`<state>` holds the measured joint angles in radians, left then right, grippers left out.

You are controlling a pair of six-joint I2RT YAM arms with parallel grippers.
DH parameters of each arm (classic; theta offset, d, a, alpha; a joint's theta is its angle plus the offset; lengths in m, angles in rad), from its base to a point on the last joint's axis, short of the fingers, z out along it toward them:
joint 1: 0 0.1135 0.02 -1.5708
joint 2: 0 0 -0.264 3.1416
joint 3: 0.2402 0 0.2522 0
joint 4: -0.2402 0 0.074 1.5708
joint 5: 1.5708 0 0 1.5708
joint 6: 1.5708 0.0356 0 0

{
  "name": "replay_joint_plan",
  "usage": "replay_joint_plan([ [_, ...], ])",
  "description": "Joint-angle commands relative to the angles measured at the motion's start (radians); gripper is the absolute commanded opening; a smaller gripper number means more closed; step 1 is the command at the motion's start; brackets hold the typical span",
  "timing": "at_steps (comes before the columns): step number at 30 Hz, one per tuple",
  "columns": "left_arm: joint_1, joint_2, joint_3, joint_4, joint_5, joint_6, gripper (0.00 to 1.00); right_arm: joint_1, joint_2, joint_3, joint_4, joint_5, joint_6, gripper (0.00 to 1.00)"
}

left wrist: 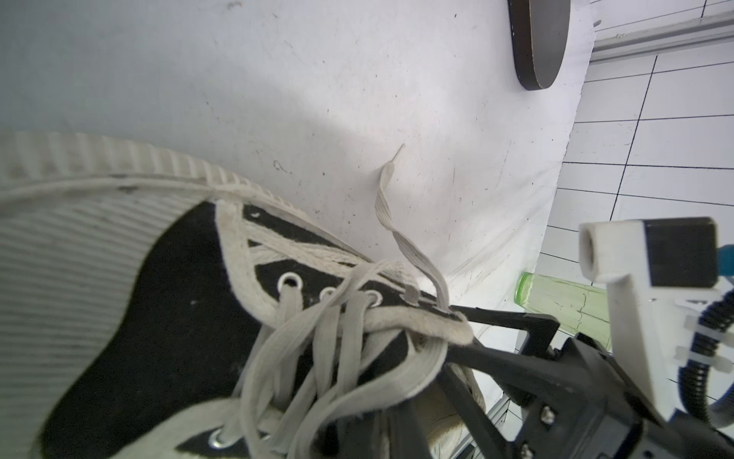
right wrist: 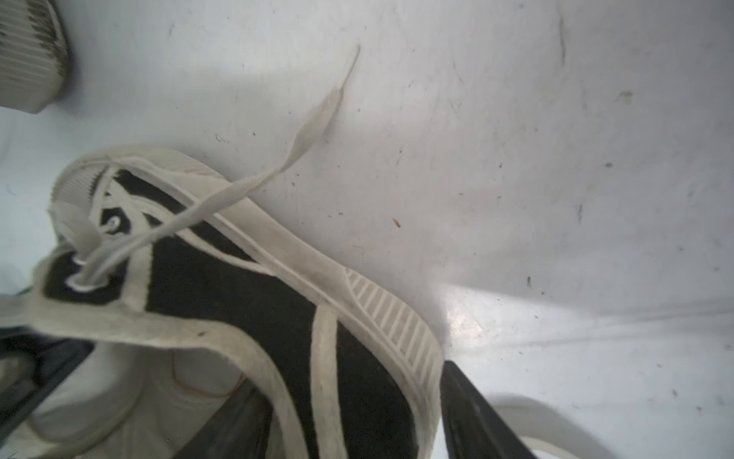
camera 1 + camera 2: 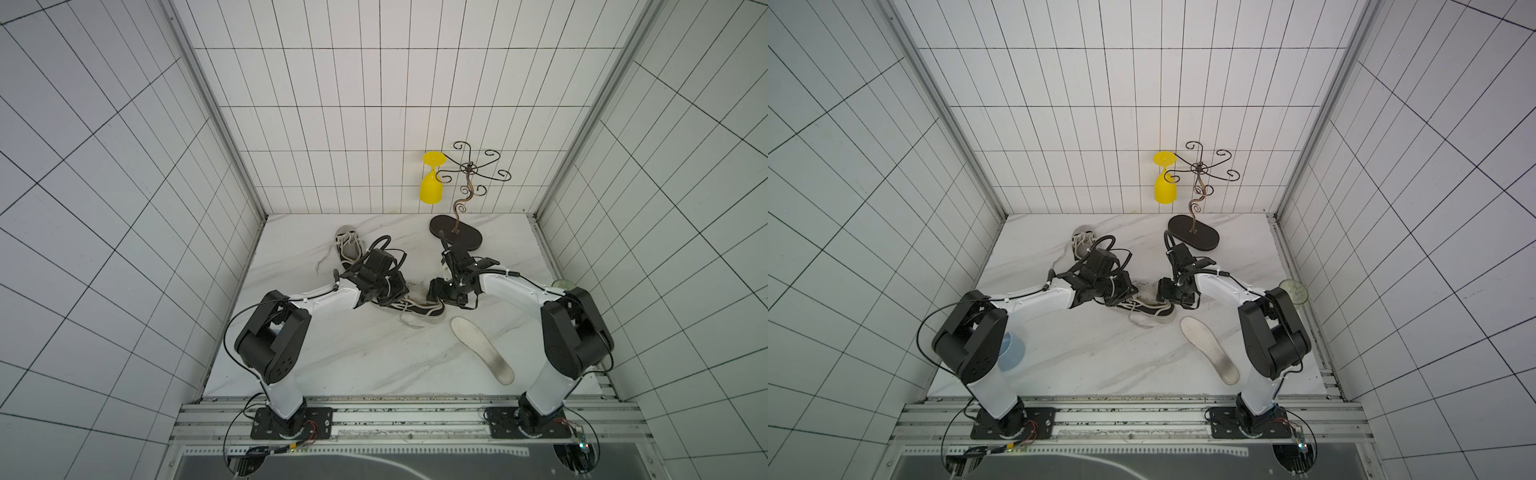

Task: Insert the insole into the shoe
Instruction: Adjust the shoe at the center of the board.

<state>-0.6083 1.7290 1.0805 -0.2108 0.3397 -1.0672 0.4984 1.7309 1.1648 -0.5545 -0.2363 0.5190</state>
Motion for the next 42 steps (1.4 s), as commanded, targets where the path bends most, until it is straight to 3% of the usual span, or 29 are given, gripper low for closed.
replay_joint_plan([
  [1,0.002,-0.029,0.021,0.079,-0.005,-0.048,0.0,0.026,0.0,0.066,-0.059,0.113,-0.002,0.66],
  [6,0.033,-0.041,-0.01,0.143,0.069,-0.03,0.0,0.01,-0.006,0.024,-0.079,0.215,-0.02,0.62],
  [11,0.16,0.014,-0.047,0.211,0.52,0.187,0.0,-0.106,-0.027,-0.063,-0.031,0.183,-0.048,0.44],
  [14,0.237,-0.017,-0.093,0.163,0.593,0.301,0.0,-0.131,-0.012,-0.081,-0.031,0.206,-0.073,0.39],
  [19,0.332,-0.005,-0.145,0.066,0.599,0.415,0.0,-0.139,0.016,-0.102,0.009,0.203,-0.073,0.38],
  [26,0.438,0.017,-0.257,0.12,0.594,0.451,0.0,-0.161,0.073,-0.076,0.016,0.237,-0.095,0.38],
  [29,0.419,0.048,-0.222,0.005,0.555,0.561,0.0,-0.154,0.08,-0.057,0.021,0.199,-0.097,0.39],
  [36,0.294,0.056,-0.168,0.019,0.478,0.525,0.0,-0.037,0.064,0.066,0.014,0.06,-0.088,0.5],
  [42,0.282,0.021,-0.12,-0.003,0.46,0.516,0.18,-0.013,0.052,0.147,0.015,-0.066,-0.059,0.57],
])
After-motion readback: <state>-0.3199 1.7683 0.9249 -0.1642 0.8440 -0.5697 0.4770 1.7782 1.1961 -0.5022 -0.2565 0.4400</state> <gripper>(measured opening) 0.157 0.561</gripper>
